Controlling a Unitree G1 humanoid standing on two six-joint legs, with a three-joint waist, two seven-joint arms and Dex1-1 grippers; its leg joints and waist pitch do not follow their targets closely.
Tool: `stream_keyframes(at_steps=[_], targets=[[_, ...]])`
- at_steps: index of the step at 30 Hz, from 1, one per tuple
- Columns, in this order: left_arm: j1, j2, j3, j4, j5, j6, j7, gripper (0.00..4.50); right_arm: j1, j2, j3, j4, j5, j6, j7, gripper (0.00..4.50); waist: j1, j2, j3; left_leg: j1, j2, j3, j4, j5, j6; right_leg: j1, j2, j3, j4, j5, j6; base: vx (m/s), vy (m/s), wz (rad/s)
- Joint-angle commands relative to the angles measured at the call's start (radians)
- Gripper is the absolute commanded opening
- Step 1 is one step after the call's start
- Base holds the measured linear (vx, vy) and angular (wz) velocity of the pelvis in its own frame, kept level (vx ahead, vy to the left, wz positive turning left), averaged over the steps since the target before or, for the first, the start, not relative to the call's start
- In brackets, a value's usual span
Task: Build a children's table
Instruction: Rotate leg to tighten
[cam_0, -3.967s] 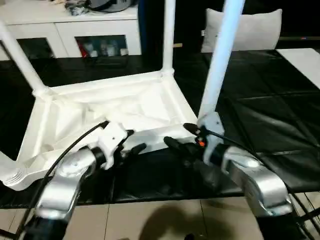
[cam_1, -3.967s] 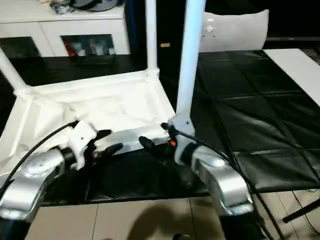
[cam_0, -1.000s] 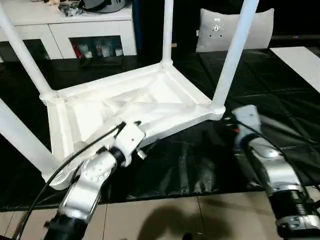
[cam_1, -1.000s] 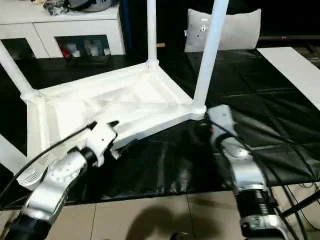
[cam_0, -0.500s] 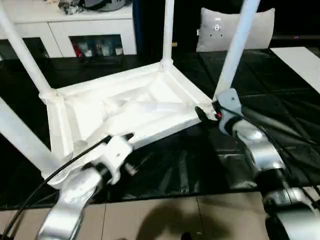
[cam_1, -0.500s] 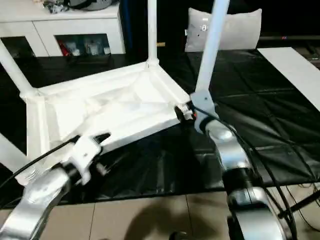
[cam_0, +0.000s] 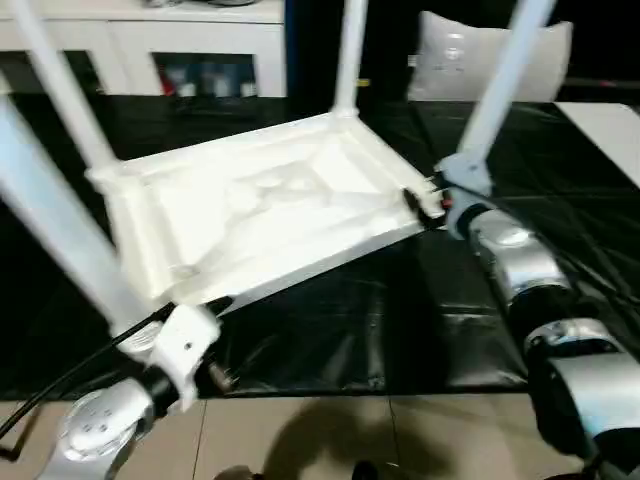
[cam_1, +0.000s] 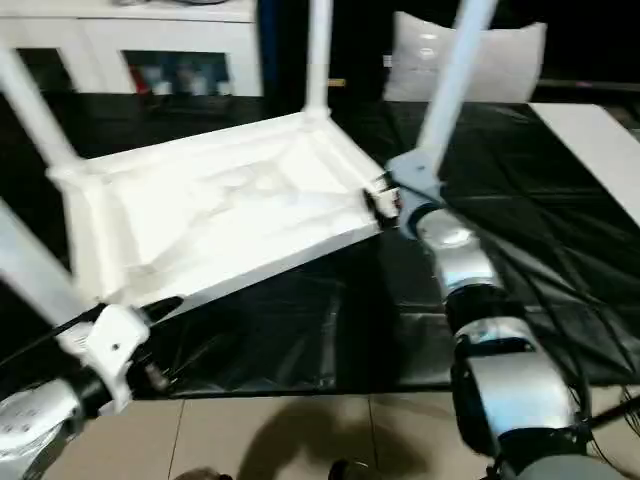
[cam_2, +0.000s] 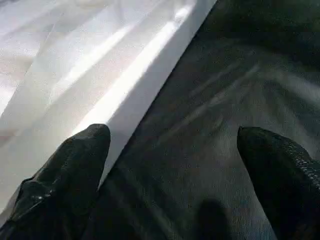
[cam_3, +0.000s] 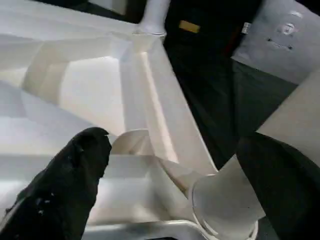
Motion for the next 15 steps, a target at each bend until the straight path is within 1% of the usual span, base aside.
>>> stream_keyframes(at_steps=[1,2,3,4,5,6,7,8,10,11,13,14,15], targets=[[0.001,0.013,0.015,0.014,0.012,-0.002,0.005,4.41,-0.009,-0.042,-0.04,0.017,0.014,-0.014,-0.034,4.5,-0.007,0.006,-0.057,0.007,0.053,-0.01,-0.079,-0.202,0.066,0.049,-0.062,0.073,-0.056,-0.346,-0.17,0.0,0.0,0.0],[0.002,0.021,0.016,0.025,0.011,-0.006,0.004,4.41,-0.01,-0.045,-0.045,0.029,0.019,-0.028,-0.021,4.5,-0.002,0.004,-0.055,0.007,0.052,-0.009,-0.079,-0.218,0.059,0.048,-0.063,0.074,-0.058,-0.359,-0.165,0.0,0.0,0.0],[0.003,0.024,0.016,0.031,0.011,-0.009,0.001,4.41,-0.007,-0.045,-0.046,0.03,0.022,-0.034,-0.013,4.5,-0.002,0.005,-0.054,0.004,0.051,-0.01,-0.08,-0.228,0.057,0.049,-0.064,0.074,-0.058,-0.369,-0.161,0.0,0.0,0.0],[0.003,0.027,0.016,0.036,0.01,-0.011,-0.001,4.41,-0.005,-0.045,-0.047,0.031,0.024,-0.038,-0.007,4.5,-0.003,0.004,-0.055,0.004,0.052,-0.014,-0.081,-0.245,0.049,0.052,-0.065,0.072,-0.06,-0.39,-0.15,0.0,0.0,0.0],[0.007,0.033,0.019,0.053,0.006,-0.019,-0.008,4.41,0.0,-0.043,-0.043,0.038,0.024,-0.054,0.006,4.5,-0.002,0.008,-0.055,0.004,0.051,-0.015,-0.081,-0.248,0.048,0.053,-0.066,0.072,-0.06,-0.394,-0.149,0.0,0.0,0.0],[0.008,0.035,0.019,0.06,0.007,-0.024,-0.01,4.41,0.003,-0.041,-0.041,0.038,0.023,-0.057,0.007,4.5,-0.005,0.005,-0.056,0.004,0.052,-0.015,-0.081,-0.256,0.045,0.053,-0.065,0.071,-0.062,-0.401,-0.146,0.0,0.0,0.0],[0.009,0.035,0.019,0.061,0.007,-0.025,-0.01,4.41,0.004,-0.041,-0.041,0.038,0.023,-0.057,0.007,4.5,-0.004,0.005,-0.056,0.004,0.051,-0.015,-0.081,-0.256,0.046,0.053,-0.065,0.071,-0.063,-0.404,-0.145,0.0,0.0,0.0],[0.02,0.038,0.033,0.089,0.01,-0.055,-0.006,4.41,0.018,-0.032,-0.045,0.033,0.023,-0.062,0.012,4.5,-0.005,0.003,-0.06,0.004,0.052,-0.016,-0.08,-0.247,0.046,0.054,-0.066,0.071,-0.062,-0.397,-0.147,0.0,0.0,0.0],[0.026,0.035,0.042,0.1,0.004,-0.068,-0.006,4.41,0.024,-0.03,-0.047,0.029,0.023,-0.064,0.009,4.5,-0.006,0.004,-0.059,0.002,0.053,-0.016,-0.081,-0.242,0.047,0.054,-0.065,0.071,-0.059,-0.39,-0.149,0.0,0.0,0.0],[0.038,0.038,0.058,0.112,-0.004,-0.084,-0.012,4.41,0.035,-0.028,-0.052,0.024,0.027,-0.068,0.006,4.5,-0.005,0.003,-0.061,0.003,0.053,-0.015,-0.08,-0.235,0.051,0.053,-0.065,0.072,-0.059,-0.379,-0.154,0.0,0.0,0.0],[0.052,0.043,0.077,0.123,-0.017,-0.102,-0.021,4.41,0.05,-0.026,-0.055,0.011,0.032,-0.071,0.01,4.5,-0.005,0.004,-0.06,0.003,0.053,-0.014,-0.08,-0.236,0.051,0.053,-0.065,0.072,-0.059,-0.376,-0.155,0.0,0.0,0.0],[0.073,0.054,0.113,0.142,-0.054,-0.13,-0.049,4.41,0.084,-0.021,-0.058,-0.022,0.041,-0.075,0.028,4.5,-0.002,-0.002,-0.062,0.003,0.052,-0.014,-0.08,-0.23,0.057,0.054,-0.068,0.073,-0.06,-0.386,-0.151,0.0,0.0,0.0],[0.08,0.06,0.129,0.15,-0.077,-0.142,-0.071,4.41,0.101,-0.019,-0.057,-0.038,0.044,-0.074,0.037,4.5,-0.003,-0.005,-0.062,0.002,0.053,-0.013,-0.08,-0.234,0.057,0.055,-0.067,0.073,-0.062,-0.394,-0.146,0.0,0.0,0.0]])
